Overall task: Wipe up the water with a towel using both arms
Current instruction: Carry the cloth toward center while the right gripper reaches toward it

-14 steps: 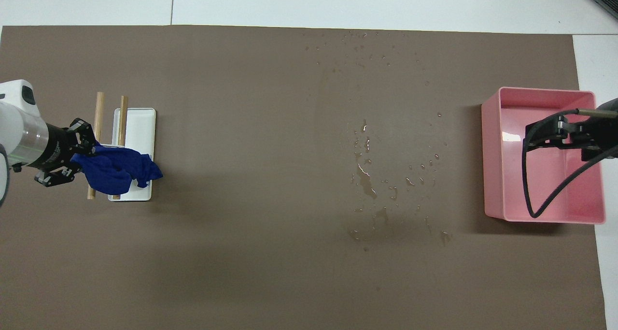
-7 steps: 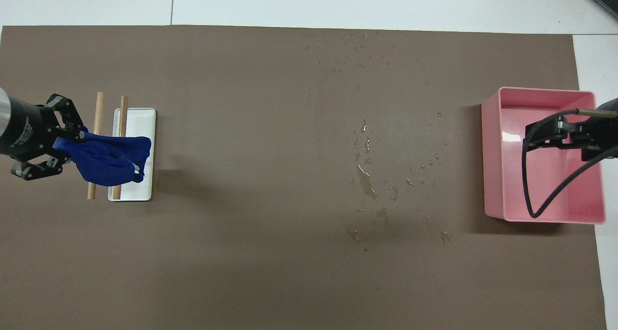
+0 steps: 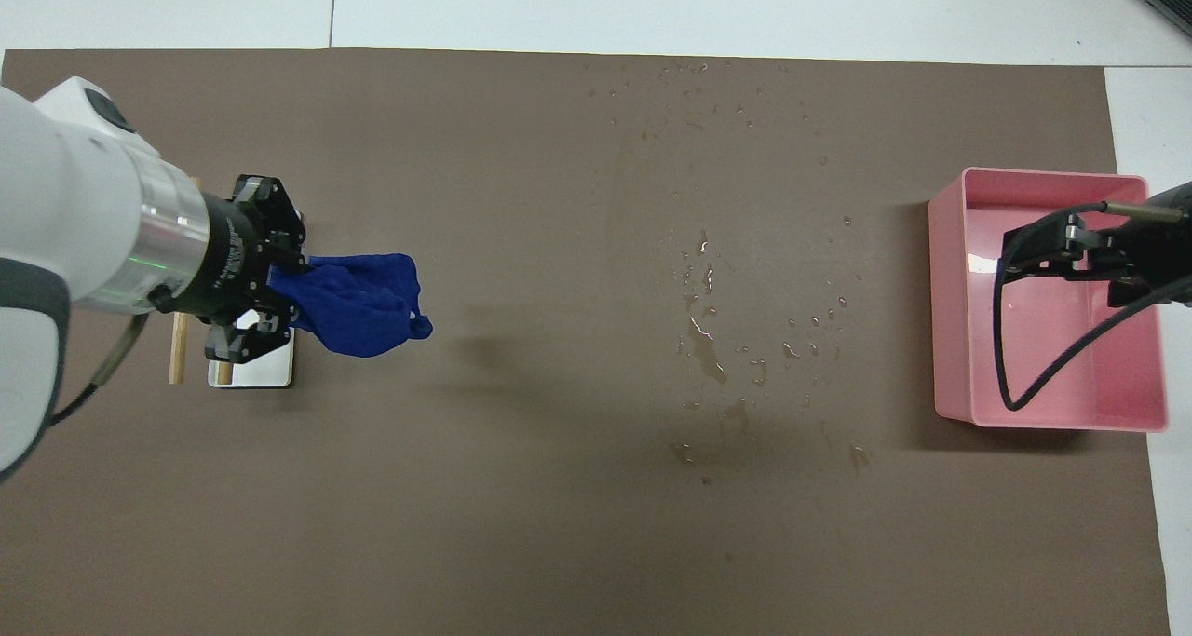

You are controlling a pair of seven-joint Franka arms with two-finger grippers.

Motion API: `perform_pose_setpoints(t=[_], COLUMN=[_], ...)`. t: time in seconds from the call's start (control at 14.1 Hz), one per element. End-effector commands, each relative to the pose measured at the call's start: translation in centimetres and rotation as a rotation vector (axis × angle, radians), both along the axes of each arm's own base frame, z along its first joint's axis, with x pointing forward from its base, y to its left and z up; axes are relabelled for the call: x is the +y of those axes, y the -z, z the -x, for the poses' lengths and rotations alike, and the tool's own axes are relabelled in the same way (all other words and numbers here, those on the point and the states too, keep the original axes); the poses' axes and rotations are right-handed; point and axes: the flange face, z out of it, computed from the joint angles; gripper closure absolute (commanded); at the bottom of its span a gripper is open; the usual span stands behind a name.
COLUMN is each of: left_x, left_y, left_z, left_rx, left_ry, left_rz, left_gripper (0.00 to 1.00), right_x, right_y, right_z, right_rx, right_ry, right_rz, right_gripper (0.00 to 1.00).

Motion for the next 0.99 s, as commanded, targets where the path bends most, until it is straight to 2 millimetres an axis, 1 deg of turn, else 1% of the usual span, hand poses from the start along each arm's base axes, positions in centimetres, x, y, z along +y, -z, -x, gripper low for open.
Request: perform_pose_setpoints(t=[0.0,0.21,0.35,0.5,0.64,0.71,0.78,0.92], left_x=[-3.4,-8.2,-10.5,-12.4,-14.9,-15.7,-17.0,-19.0], left_y=[-2.0,-3.1,-3.8,-4.5,-5.1,-5.3,-5.4,-5.8], left_z=[0.4,2.1,2.9,3.6,4.9,5.4,6.5,7.9], left_rx=[-0.026,-0.058,-0.083,-0.1,-0.119,-0.121,-0.115,-0.138], left_ry=[-0.138,-0.248,-0.312,-0.378,-0.409,-0.426,-0.427,-0.423], left_rz=[0.07,0.142,0.19,0.24,0.287,0.303,0.312,0.332], left_gripper=[1.0,1.0,1.0,1.0,1.0,1.0,1.0,1.0], right_x=[2.2,7.2,10.0,11.9,14.2,15.4,16.3,17.2], right_y=[0.1,0.0,0.1,0.0,0.3,0.3,0.1,0.2], right_z=[-0.1,-0.3,-0.4,-0.2,0.3,0.6,0.8,0.6], right_rx=[-0.039,-0.043,-0.009,0.042,0.083,0.106,0.133,0.197], right_ry=[0.164,0.381,0.543,0.683,0.771,0.82,0.874,0.966], right_rz=[-0.085,-0.162,-0.24,-0.3,-0.308,-0.318,-0.351,-0.4], right_gripper=[0.0,0.0,0.0,0.0,0.0,0.0,0.0,0.0])
